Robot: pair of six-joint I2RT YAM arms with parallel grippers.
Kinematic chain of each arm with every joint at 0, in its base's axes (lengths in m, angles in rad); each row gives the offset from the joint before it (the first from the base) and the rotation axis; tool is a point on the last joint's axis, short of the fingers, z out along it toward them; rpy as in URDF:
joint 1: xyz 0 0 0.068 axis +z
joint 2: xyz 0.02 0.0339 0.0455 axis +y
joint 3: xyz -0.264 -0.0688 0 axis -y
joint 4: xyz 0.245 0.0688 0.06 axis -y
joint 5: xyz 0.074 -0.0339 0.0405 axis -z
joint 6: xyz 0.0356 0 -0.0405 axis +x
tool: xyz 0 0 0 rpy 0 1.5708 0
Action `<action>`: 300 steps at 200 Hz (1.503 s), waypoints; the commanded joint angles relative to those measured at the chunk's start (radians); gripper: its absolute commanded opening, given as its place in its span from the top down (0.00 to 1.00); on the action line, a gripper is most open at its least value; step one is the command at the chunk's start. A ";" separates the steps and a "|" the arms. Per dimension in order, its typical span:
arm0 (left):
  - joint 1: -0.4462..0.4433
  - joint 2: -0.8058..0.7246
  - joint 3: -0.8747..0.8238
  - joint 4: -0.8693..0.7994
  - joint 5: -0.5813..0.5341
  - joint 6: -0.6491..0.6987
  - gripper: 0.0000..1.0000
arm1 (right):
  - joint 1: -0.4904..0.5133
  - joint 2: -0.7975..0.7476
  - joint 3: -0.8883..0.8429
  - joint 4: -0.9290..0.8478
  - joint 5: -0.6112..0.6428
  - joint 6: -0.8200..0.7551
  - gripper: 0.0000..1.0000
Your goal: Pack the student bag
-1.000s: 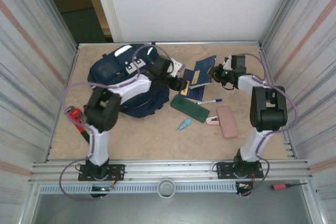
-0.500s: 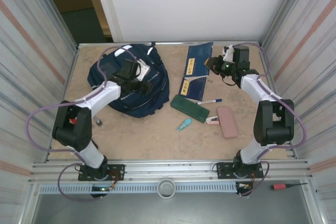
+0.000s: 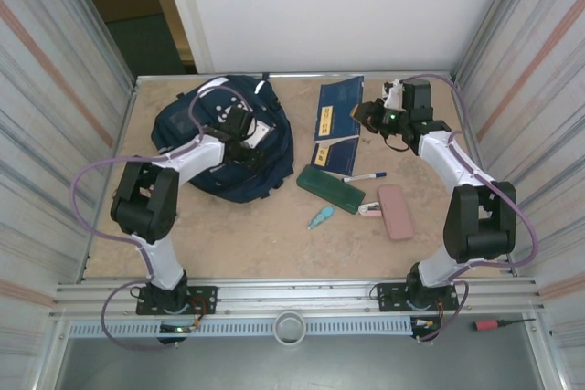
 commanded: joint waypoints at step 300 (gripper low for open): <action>0.341 -0.337 0.110 0.132 0.764 -0.316 1.00 | 0.632 0.812 0.717 0.344 0.440 0.351 0.80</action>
